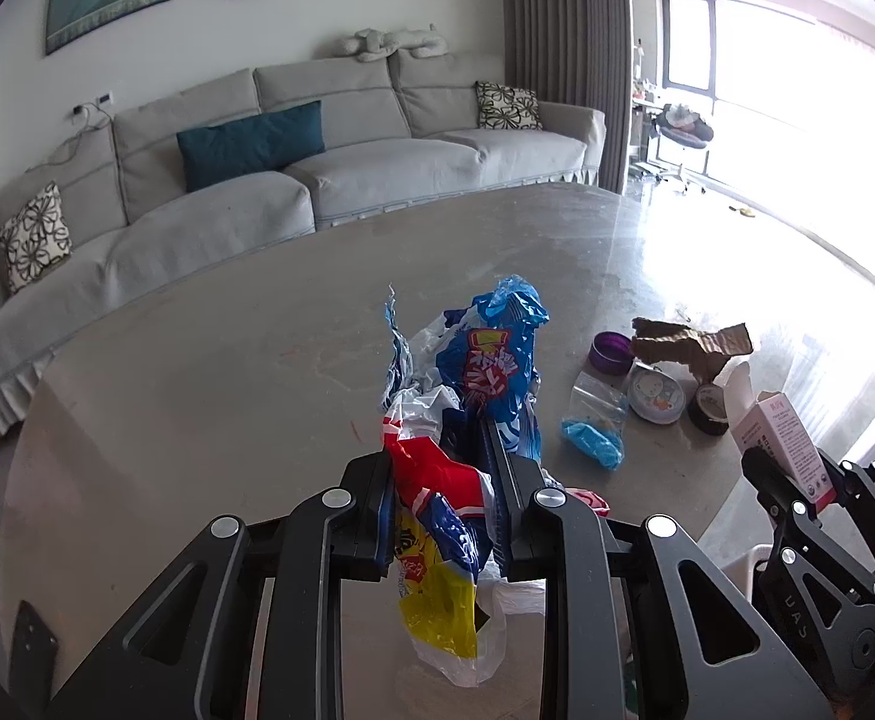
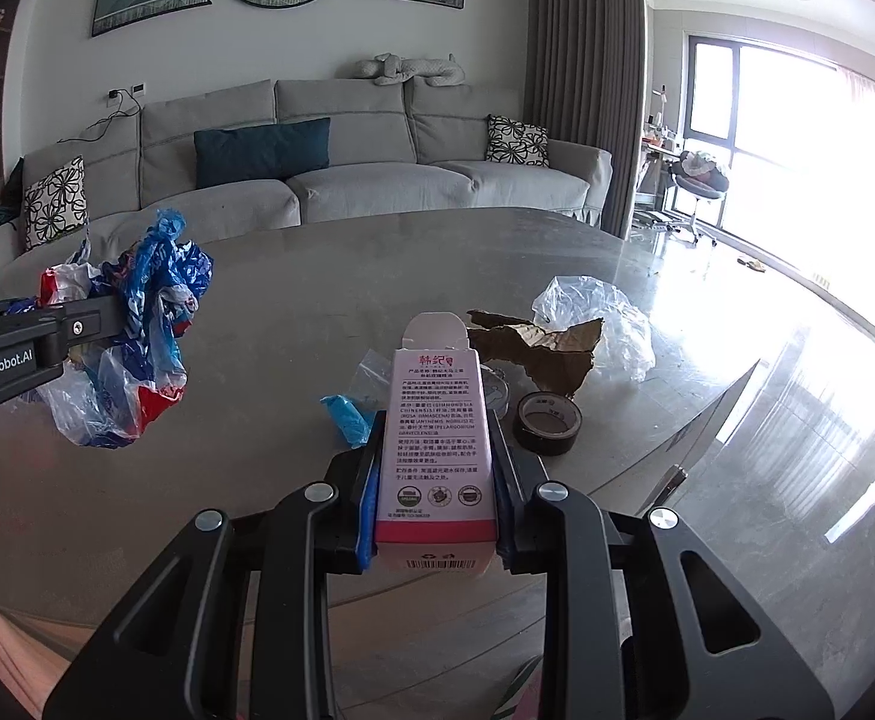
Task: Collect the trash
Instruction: 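Carry the wrapper and box to the white bin and open the left gripper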
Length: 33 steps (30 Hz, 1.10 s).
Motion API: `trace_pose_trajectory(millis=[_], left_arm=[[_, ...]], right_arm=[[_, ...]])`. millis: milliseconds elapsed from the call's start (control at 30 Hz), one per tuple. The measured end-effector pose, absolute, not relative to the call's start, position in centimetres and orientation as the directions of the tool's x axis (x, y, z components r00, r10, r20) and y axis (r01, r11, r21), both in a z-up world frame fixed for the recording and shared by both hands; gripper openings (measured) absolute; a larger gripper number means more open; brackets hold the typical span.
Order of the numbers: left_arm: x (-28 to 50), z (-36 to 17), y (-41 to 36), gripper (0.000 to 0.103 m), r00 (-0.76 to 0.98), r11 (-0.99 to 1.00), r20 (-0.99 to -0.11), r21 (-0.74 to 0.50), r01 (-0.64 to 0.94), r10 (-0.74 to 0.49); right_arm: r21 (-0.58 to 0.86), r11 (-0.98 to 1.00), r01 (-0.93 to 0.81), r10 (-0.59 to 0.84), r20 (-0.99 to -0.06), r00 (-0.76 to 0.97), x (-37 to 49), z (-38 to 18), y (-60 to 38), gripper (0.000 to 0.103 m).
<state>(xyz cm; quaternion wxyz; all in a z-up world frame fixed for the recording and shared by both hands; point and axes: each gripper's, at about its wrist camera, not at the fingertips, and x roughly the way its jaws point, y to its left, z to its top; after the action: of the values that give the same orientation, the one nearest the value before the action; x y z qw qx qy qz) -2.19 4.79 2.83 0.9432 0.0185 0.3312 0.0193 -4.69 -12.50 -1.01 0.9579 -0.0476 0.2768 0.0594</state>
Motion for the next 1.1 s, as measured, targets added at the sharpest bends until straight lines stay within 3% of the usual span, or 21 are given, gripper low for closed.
trace_pose_trajectory(millis=[400, 767, 1100], left_arm=[[-4.6, 2.7, -0.5, 0.025, 0.781, 0.996, -0.624, 0.049, 0.080, -0.032], [-8.0, 0.8, -12.7, 0.026, 0.731, 0.950, -0.647, 0.036, 0.312, -0.215], [-10.6, -3.4, -22.8, 0.026, 0.634, 0.890, -0.714, 0.032, 0.455, -0.299]], right_arm=[[-0.071, 0.993, -0.099, 0.047, -0.525, 0.850, -8.5, 0.7, -15.6, 0.030], [-0.103, 0.991, 0.084, -0.126, -0.542, 0.831, -14.1, 0.0, -25.1, 0.030], [-0.151, 0.954, 0.258, -0.299, -0.520, 0.800, -18.5, -0.9, -33.0, 0.030]])
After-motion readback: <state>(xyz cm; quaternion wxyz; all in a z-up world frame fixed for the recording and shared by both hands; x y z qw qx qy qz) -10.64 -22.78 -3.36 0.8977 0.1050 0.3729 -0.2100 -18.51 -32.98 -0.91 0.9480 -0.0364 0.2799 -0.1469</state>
